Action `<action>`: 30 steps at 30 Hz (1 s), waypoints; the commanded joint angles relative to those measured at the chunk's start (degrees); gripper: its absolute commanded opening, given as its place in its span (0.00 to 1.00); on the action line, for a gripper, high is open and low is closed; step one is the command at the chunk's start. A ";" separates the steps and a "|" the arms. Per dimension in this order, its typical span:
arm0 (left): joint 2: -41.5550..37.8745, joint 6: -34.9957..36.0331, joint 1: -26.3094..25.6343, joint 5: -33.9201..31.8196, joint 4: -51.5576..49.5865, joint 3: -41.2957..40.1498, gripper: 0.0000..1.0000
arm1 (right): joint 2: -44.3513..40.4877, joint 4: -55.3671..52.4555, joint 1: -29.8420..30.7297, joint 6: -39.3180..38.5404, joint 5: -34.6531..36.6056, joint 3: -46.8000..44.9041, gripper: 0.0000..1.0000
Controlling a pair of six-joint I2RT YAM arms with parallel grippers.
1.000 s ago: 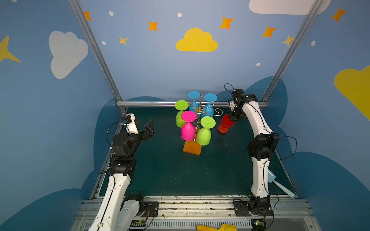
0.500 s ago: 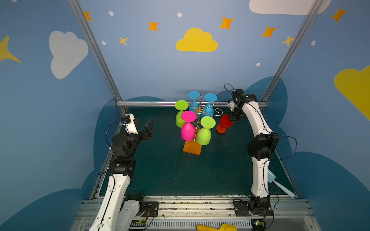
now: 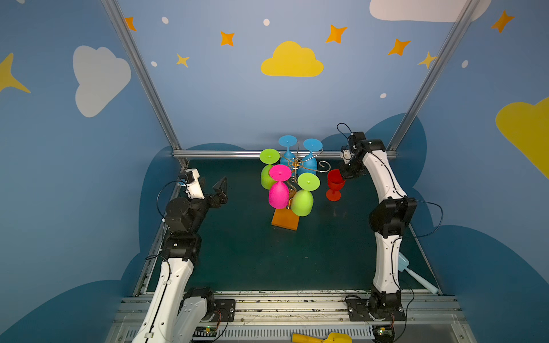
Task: Take the wine glass off the wine glass rack
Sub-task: Place the wine glass at the top-right of the table.
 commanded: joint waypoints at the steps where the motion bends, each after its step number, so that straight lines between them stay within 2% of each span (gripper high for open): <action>1: -0.80 -0.32 0.41 0.82 0.79 -0.63 0.89 | -2.72 0.57 -1.01 1.58 -3.50 1.45 0.21; 9: -0.79 -0.60 0.46 1.03 0.98 -0.71 0.89 | -4.50 0.72 -3.54 3.35 -9.26 1.26 0.29; 18: -0.88 -0.64 0.56 1.07 0.99 -0.76 0.89 | -6.71 1.19 -6.66 8.07 -16.77 0.77 0.32; 21: -0.95 -0.78 0.59 1.07 1.13 -0.76 0.89 | -7.93 1.54 -8.25 10.72 -22.64 0.37 0.31; 24: -0.96 -0.77 0.62 1.07 1.20 -0.81 0.89 | -11.88 5.49 -9.09 12.19 -27.34 -4.34 0.31; 30: -1.05 -0.78 0.72 1.16 1.23 -0.85 0.89 | -27.11 20.74 -9.46 16.49 -35.94 -24.87 0.30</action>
